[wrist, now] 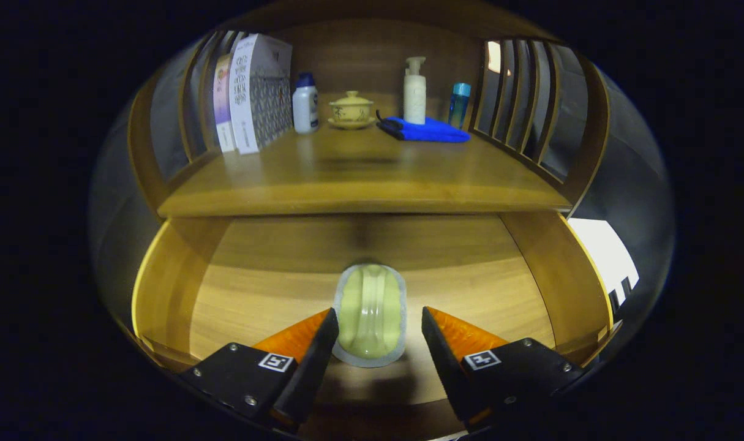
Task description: Pull open the drawer, take out the items inside it, and place them on the countertop above the cabinet.
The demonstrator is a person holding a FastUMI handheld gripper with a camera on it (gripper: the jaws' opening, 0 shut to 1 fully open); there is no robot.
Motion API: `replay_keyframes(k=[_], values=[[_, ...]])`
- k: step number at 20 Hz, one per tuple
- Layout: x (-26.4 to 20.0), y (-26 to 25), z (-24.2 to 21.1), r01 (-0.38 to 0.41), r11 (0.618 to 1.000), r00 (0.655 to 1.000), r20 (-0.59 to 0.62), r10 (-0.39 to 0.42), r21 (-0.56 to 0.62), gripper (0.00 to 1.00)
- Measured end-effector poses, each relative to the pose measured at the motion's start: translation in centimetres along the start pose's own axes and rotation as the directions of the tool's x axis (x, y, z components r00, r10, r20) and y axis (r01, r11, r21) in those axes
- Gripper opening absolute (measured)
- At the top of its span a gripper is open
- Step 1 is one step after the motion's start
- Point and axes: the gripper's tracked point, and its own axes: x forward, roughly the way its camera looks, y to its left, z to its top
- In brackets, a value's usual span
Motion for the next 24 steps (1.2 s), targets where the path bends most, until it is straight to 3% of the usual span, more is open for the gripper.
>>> replay_keyframes(k=[5,15,17,19,24], values=[[0.8,0.3,-0.2,-0.002,1.0,1.0,-0.02,0.002,-0.006,0.6],[1.0,0.3,-0.7,0.029,1.0,0.999,0.024,-0.029,-0.007,0.24],[0.6,0.8,-1.1,0.006,0.999,0.999,0.032,-0.005,-0.033,0.16],[-0.2,1.1,-1.5,-0.009,0.999,0.999,0.04,0.01,-0.032,0.1],[-3.6,0.9,0.0,-0.035,0.999,0.987,0.158,0.035,0.002,0.1]])
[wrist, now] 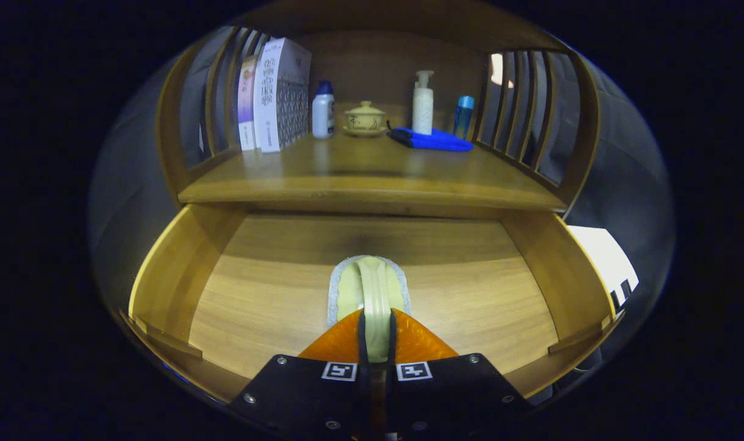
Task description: Pull open the drawer, take out the items inside it, and place them on the countertop above the cabinet.
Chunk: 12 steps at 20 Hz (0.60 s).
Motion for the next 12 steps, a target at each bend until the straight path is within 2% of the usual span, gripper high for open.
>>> replay_keyframes(k=[7,12], values=[[-3.5,-2.3,4.6,-0.014,0.993,0.986,0.166,-0.006,0.121,0.09],[-4.1,-3.5,8.4,-0.006,0.989,0.968,0.25,-0.031,0.145,0.09]])
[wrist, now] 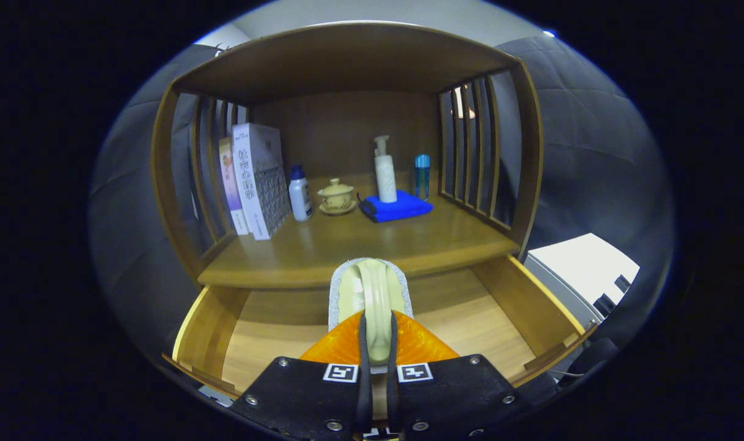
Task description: Pull open the drawer, take out the items inside it, and place them on the countertop above the cabinet.
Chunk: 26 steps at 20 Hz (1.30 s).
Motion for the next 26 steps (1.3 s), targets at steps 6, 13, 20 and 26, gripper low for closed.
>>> replay_keyframes(k=[6,13,20,26], values=[[3.3,1.1,3.8,-0.037,0.997,0.996,0.074,0.041,-0.063,0.09],[9.0,2.9,7.0,-0.066,0.992,0.988,0.13,0.08,-0.107,0.09],[13.9,4.0,7.1,-0.096,0.988,0.99,0.09,0.107,-0.118,0.11],[15.1,3.9,7.7,-0.093,0.989,0.988,0.114,0.106,-0.112,0.21]])
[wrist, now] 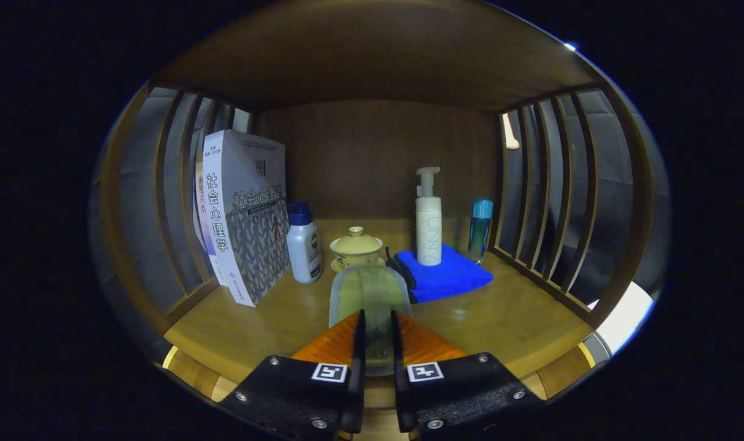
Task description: Pull open the drawer, take out the items inside it, and place them on the countertop above the cabinet.
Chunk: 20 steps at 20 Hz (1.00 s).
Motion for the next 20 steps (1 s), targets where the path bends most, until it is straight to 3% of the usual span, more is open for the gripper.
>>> replay_keyframes(k=[4,7,12,20], values=[[-0.5,-0.2,0.0,-0.004,1.0,1.0,-0.001,0.004,0.008,0.27],[-1.4,0.9,0.3,-0.051,0.999,0.998,0.031,0.05,0.021,0.54],[-7.2,1.2,2.0,-0.089,0.995,0.984,0.158,0.082,0.037,0.95],[-19.5,0.3,-1.0,-0.088,0.996,0.965,0.25,0.084,0.005,0.95]])
